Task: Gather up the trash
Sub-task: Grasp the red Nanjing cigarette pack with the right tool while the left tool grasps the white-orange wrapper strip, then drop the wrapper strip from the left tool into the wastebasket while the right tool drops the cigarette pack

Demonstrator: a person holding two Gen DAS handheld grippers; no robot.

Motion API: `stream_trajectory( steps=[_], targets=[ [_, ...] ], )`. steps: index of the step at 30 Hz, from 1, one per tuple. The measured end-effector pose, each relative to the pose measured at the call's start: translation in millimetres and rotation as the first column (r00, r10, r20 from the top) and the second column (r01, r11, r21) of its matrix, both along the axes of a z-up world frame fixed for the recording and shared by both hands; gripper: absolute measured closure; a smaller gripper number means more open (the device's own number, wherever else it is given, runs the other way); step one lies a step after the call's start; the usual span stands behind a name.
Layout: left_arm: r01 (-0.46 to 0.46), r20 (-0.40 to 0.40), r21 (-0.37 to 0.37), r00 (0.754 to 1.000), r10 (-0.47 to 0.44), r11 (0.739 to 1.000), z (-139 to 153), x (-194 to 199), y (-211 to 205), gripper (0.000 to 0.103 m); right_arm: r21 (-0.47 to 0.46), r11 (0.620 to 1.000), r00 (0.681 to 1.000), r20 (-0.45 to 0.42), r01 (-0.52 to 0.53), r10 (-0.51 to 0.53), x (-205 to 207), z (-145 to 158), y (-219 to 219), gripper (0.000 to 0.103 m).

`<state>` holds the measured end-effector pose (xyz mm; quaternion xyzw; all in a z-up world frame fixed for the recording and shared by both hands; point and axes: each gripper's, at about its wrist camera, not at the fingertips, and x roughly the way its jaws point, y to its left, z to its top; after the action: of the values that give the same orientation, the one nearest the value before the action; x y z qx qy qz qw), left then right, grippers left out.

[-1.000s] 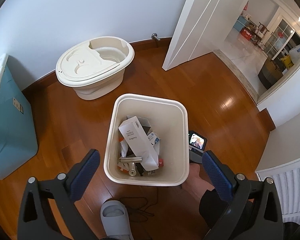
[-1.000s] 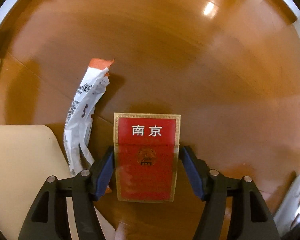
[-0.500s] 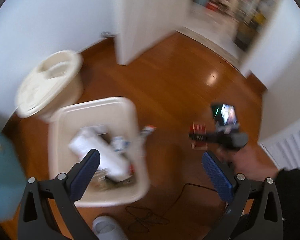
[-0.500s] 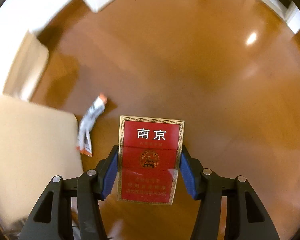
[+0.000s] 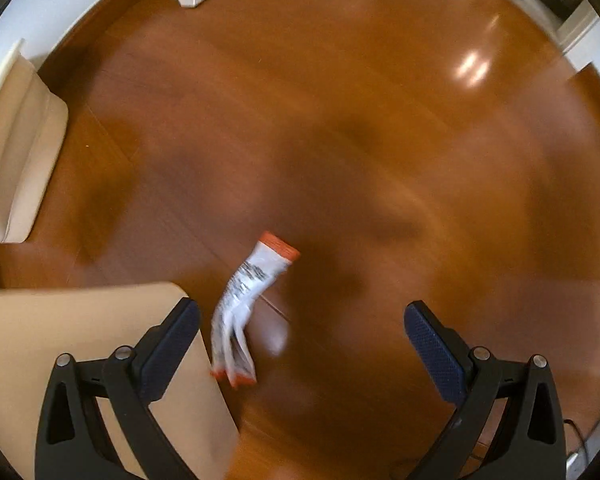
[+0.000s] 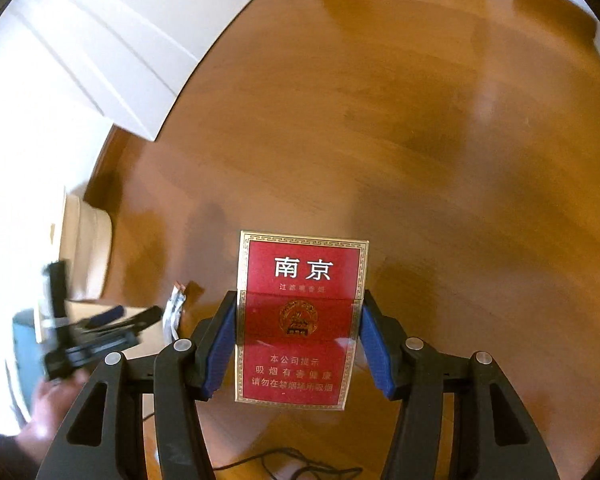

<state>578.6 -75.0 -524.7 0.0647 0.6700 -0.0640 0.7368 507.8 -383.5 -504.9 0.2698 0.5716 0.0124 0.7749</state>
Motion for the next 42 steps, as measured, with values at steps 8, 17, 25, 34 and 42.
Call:
stream_trajectory(
  steps=[8, 17, 25, 34, 42],
  targets=[
    [0.119, -0.025, 0.140, 0.993, -0.116, 0.983, -55, 12, 5, 0.001, 0.074, 0.994, 0.996, -0.030, 0.082, -0.080, -36, -36, -42, 0.044],
    [0.080, -0.095, 0.094, 0.993, -0.071, 0.992, -80, 5, 21, 0.084, 0.090, 0.991, 0.995, -0.025, 0.098, -0.096, -32, -45, -39, 0.044],
    [0.085, 0.078, -0.060, 0.994, -0.080, 0.995, 3, -40, 6, 0.090, 0.021, 1.000, 1.000, 0.010, -0.017, 0.017, -38, 1, -22, 0.044],
    [0.137, 0.408, -0.156, 0.911, -0.063, 0.978, 252, -120, 74, 0.090, -0.048, 0.989, 0.977, 0.157, -0.137, 0.143, -75, 168, 27, 0.044],
    [-0.028, 0.373, -0.054, 0.927, 0.046, 0.998, 265, -147, 201, 0.087, -0.110, 0.948, 0.918, 0.239, -0.299, 0.317, -112, 264, 116, 0.044]
  ],
)
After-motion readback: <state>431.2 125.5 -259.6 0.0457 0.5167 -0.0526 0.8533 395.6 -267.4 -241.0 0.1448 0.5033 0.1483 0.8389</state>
